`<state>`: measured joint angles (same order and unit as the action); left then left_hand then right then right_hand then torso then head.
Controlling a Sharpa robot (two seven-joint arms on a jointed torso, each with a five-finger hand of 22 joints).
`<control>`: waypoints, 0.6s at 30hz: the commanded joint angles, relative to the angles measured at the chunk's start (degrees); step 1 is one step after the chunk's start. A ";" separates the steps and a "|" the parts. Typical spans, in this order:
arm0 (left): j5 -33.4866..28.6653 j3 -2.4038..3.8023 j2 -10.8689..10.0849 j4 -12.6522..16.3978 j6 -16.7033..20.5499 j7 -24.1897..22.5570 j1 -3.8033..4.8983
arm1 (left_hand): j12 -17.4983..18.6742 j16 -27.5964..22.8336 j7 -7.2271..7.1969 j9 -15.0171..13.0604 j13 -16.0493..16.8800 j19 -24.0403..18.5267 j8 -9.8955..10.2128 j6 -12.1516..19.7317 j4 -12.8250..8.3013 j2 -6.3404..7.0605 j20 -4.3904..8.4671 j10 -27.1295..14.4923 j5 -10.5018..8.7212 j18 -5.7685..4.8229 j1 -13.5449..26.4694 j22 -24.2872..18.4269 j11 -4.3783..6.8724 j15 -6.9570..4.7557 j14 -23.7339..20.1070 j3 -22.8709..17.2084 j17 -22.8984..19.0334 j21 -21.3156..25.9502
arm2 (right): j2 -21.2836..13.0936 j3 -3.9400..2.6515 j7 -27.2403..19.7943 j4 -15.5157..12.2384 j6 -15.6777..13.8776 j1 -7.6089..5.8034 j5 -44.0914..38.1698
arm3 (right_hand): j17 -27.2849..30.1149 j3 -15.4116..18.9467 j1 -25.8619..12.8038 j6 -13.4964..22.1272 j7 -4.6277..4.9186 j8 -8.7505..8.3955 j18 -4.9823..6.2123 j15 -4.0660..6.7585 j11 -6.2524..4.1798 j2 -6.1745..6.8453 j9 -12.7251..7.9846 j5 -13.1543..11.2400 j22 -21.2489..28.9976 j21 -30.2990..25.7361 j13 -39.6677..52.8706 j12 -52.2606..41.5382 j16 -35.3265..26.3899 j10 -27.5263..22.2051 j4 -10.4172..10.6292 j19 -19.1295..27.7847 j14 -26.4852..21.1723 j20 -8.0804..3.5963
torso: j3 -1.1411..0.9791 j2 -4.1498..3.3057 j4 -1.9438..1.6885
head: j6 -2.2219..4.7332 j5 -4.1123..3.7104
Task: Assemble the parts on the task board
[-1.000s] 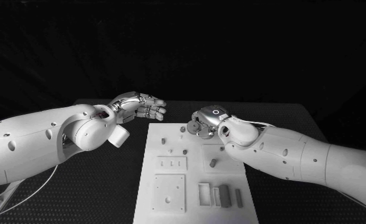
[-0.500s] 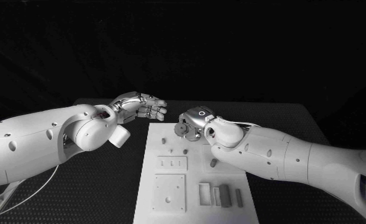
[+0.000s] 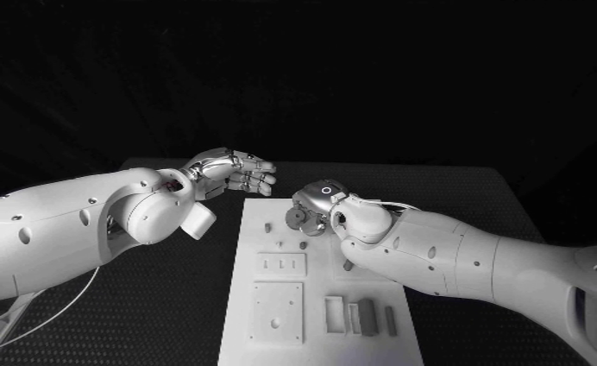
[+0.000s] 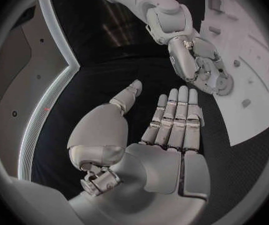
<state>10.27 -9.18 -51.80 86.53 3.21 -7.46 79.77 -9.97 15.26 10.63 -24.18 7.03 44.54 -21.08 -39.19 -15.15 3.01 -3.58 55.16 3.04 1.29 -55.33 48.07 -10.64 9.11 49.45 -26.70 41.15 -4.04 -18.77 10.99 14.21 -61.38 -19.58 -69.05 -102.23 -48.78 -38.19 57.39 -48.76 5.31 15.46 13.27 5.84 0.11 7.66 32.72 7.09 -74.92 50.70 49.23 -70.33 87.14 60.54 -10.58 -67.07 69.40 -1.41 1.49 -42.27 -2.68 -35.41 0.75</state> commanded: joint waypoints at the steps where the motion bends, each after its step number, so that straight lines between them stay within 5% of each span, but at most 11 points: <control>1: 0.50 0.05 0.12 0.18 -0.26 -0.26 0.08 | 0.34 -0.21 2.77 0.08 -0.08 -0.44 0.07 0.40 0.02 0.04 0.09 -0.14 -0.21 -0.40 0.15 -0.07 -0.17 0.10 0.00 0.10 0.08 0.12 | 0.37 0.06 0.14 0.47 1.65 0.19 0.12 | 0.05 -0.07 -0.09 -7.14 1.23 -0.28 1.73 0.03 0.04 0.53 -0.05 0.10 -0.90 -0.13 -0.04 0.36 -0.38 -0.27 0.28 0.12 -0.38 -0.42 | 0.04 -0.09 -0.27 | -0.02 -0.09; 18: 0.50 0.05 0.19 0.35 -0.33 -0.08 0.09 | 0.38 -0.26 2.77 0.09 -0.09 -0.45 0.07 0.41 0.04 0.06 0.08 -0.14 -0.21 -0.40 0.17 -0.09 -0.18 0.10 0.00 0.12 0.10 0.12 | 1.65 0.86 -0.36 1.71 1.95 0.59 0.59 | 0.02 -0.05 -0.07 -6.83 1.34 -0.50 1.73 -0.06 0.15 0.52 -0.11 0.09 -0.92 -0.26 -0.01 0.43 -0.45 -0.42 0.30 0.25 -0.51 -0.35 | 0.01 -0.06 -0.20 | -0.14 0.21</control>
<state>10.59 -9.18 -51.69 86.70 3.20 -7.25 79.77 -9.97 15.26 10.63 -24.18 7.03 44.54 -21.08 -39.19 -15.15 3.01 -3.58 55.16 3.04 1.29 -55.33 48.08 -10.64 9.11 49.45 -26.70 41.19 -4.04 -17.23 11.64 14.32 -59.61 -19.06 -68.79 -101.89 -48.79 -38.19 57.41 -48.77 5.30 15.10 13.28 5.80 0.20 7.63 32.53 7.10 -74.92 50.70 49.24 -70.11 86.91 60.64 -10.58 -66.91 69.38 -1.54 1.49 -42.32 -2.87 -35.46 0.91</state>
